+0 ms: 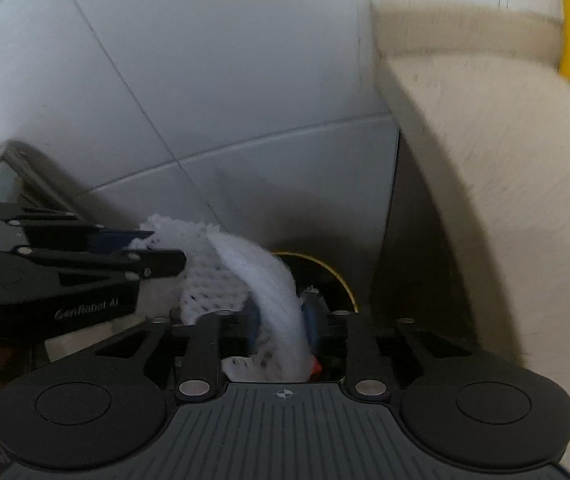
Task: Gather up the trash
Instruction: 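Open both grippers to drop the foam nets into the bin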
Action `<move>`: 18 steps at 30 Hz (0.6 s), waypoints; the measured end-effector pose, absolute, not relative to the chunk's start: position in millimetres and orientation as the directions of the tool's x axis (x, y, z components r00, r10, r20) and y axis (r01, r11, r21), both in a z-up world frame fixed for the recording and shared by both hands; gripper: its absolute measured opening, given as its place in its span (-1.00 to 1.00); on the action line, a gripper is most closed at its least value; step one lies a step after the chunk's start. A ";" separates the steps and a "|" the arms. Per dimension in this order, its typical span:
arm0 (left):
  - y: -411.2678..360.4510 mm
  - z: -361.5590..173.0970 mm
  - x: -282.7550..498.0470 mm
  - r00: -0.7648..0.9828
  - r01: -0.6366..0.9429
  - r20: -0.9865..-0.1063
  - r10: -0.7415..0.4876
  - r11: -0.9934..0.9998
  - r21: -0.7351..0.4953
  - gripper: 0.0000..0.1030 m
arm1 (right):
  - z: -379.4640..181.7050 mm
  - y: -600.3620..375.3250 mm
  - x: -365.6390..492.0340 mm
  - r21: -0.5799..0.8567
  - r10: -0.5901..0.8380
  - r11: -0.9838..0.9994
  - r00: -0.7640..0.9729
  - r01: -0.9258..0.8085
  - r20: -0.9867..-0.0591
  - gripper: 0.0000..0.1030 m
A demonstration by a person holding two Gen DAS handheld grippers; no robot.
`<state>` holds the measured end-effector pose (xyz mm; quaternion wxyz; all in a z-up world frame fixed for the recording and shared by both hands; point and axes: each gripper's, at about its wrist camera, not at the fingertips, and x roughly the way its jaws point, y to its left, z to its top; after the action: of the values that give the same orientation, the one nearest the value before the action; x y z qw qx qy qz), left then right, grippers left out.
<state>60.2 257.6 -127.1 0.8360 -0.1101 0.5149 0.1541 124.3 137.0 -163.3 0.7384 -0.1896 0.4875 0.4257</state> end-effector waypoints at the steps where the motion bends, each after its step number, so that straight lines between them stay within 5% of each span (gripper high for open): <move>1: 258.7 -131.7 60.5 0.411 -0.372 -0.900 0.144 0.928 -0.021 -0.38 | -170.0 140.1 127.0 0.138 0.438 0.568 0.156 -0.811 -0.885 -0.05; 9: 259.1 -140.2 67.7 0.386 -0.387 -0.905 0.178 0.922 0.016 -0.27 | -195.4 141.3 139.5 0.163 0.416 0.619 0.145 -0.768 -0.898 -0.01; 14: 256.9 -123.0 61.6 0.491 -0.346 -0.861 0.135 0.937 -0.051 -0.27 | -139.6 107.0 130.3 0.198 0.515 0.614 0.198 -0.764 -0.834 -0.01; 18: 235.9 -91.5 66.9 0.588 -0.274 -0.804 0.092 0.957 -0.091 -0.27 | -76.4 48.5 126.5 0.161 0.590 0.638 0.344 -0.753 -0.730 0.28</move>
<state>66.9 235.9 -91.5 0.8851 -0.1032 0.4418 0.1036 126.5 48.5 -76.4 0.8133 -0.1028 0.3968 0.4129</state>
